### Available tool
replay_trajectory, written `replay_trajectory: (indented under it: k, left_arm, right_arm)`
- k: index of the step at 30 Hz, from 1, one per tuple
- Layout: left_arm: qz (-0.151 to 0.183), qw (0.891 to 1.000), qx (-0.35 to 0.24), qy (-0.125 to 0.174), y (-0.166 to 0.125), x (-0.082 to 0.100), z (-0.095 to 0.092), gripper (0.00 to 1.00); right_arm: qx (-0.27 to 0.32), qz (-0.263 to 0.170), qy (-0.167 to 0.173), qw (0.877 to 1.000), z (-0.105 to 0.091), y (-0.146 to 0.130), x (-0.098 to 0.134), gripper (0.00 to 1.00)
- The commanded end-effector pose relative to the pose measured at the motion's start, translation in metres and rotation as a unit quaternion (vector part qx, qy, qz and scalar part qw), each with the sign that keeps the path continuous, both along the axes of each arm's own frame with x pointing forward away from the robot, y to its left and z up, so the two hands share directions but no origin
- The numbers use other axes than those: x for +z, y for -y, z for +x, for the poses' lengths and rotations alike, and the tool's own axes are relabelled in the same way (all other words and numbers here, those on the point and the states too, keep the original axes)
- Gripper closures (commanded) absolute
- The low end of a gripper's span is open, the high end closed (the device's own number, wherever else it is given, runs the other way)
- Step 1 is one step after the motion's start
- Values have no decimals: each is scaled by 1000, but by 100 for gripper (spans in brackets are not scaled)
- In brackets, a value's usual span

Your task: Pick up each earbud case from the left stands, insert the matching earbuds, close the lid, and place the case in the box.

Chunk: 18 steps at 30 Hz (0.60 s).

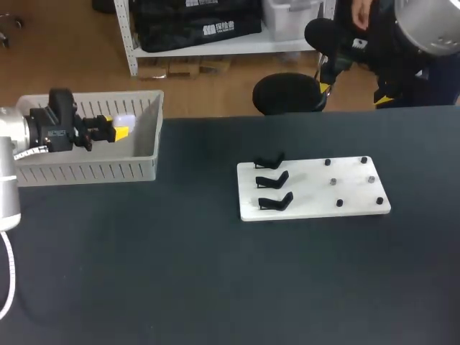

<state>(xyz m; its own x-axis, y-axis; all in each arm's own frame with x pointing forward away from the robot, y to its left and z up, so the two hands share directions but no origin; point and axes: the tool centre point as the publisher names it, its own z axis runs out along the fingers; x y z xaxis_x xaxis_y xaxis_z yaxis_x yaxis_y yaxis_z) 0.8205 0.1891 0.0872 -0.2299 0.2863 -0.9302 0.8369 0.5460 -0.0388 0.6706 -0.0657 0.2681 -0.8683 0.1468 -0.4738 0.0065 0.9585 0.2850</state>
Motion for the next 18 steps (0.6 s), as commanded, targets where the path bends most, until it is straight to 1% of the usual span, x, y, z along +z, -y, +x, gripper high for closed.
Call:
replay_trajectory:
  k: [1,6,8,10,12,14,15,16,18]
  left_arm:
    - [1,1000,-13,-1,-5,10,0,0]
    - [13,1000,-19,11,-7,26,-8,0]
    - [22,999,-27,13,-2,35,-15,0]
    - [20,999,-32,23,5,44,-25,0]
    - [28,999,-36,17,13,50,-37,0]
    - [22,999,-38,19,21,54,-47,0]
    - [25,999,-39,5,24,54,-52,0]
    - [23,999,-38,7,26,55,-56,0]
    - [24,999,-38,-2,31,59,-66,0]
  right_arm:
    - [-3,1,6,1000,-4,1,-2,0]
    - [-3,1,6,1000,-4,1,-2,0]
    - [-3,1,6,1000,-4,1,-2,0]
    - [-3,1,6,1000,-4,1,-2,0]
    - [-3,1,6,1000,-4,1,-2,0]
    - [2,14,28,1000,-5,4,-2,0]
    - [4,24,41,999,-7,6,-2,0]
    - [3,29,54,998,-9,10,-3,0]
    - [10,31,73,997,-14,18,-6,0]
